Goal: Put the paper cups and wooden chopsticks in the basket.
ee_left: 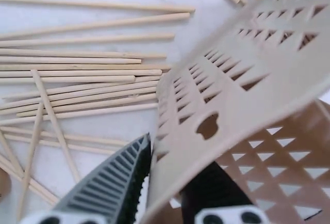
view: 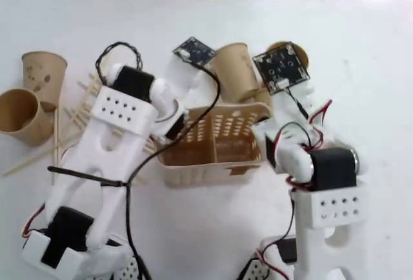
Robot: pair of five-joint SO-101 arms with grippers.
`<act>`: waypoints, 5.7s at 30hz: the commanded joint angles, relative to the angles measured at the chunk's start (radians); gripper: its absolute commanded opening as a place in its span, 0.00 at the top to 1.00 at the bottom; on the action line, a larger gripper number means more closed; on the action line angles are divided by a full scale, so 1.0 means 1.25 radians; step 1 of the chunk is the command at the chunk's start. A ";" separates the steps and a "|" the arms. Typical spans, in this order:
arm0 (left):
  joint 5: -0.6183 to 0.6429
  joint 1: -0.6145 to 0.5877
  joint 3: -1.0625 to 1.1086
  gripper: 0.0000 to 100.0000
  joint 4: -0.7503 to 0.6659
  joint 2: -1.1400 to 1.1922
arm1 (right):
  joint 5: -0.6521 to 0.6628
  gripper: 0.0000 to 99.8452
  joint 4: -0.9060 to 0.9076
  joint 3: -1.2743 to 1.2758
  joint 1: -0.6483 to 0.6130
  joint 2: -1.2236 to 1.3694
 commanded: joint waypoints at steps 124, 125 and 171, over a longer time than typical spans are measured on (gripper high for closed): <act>0.308 -0.417 0.692 0.82 -0.707 -0.517 | -0.034 0.82 -0.056 -0.818 0.247 1.003; 0.308 -0.417 0.692 0.82 -0.707 -0.517 | -0.033 0.82 -0.039 -0.824 0.247 1.002; 0.308 -0.416 0.717 0.82 -0.725 -0.516 | -0.066 0.98 0.155 -0.912 0.364 0.596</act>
